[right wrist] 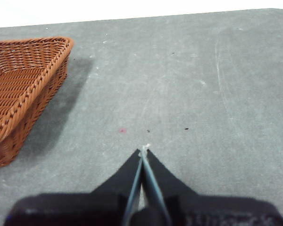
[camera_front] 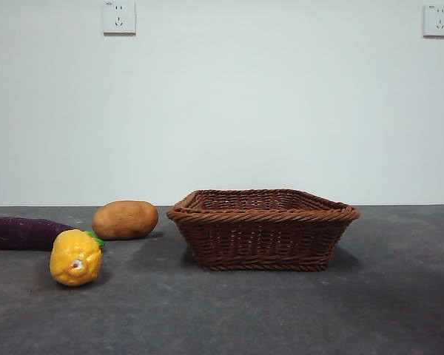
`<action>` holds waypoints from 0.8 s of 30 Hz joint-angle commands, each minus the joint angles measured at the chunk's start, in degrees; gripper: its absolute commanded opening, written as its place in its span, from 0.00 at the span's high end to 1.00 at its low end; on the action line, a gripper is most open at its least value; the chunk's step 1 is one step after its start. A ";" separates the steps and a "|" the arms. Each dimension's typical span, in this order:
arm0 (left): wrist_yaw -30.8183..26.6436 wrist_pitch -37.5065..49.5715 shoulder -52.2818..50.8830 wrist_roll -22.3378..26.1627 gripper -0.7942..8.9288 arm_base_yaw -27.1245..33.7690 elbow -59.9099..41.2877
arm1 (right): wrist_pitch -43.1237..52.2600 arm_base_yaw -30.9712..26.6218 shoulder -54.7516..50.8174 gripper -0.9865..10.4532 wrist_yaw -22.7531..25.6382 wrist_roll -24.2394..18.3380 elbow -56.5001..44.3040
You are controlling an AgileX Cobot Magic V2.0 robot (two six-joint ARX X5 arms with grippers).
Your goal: Help me put the vegetables on the table into the basket
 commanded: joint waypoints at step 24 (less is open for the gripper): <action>13.64 -11.06 11.10 -9.77 0.93 0.11 20.83 | -0.26 0.00 10.32 0.92 -6.95 16.94 18.82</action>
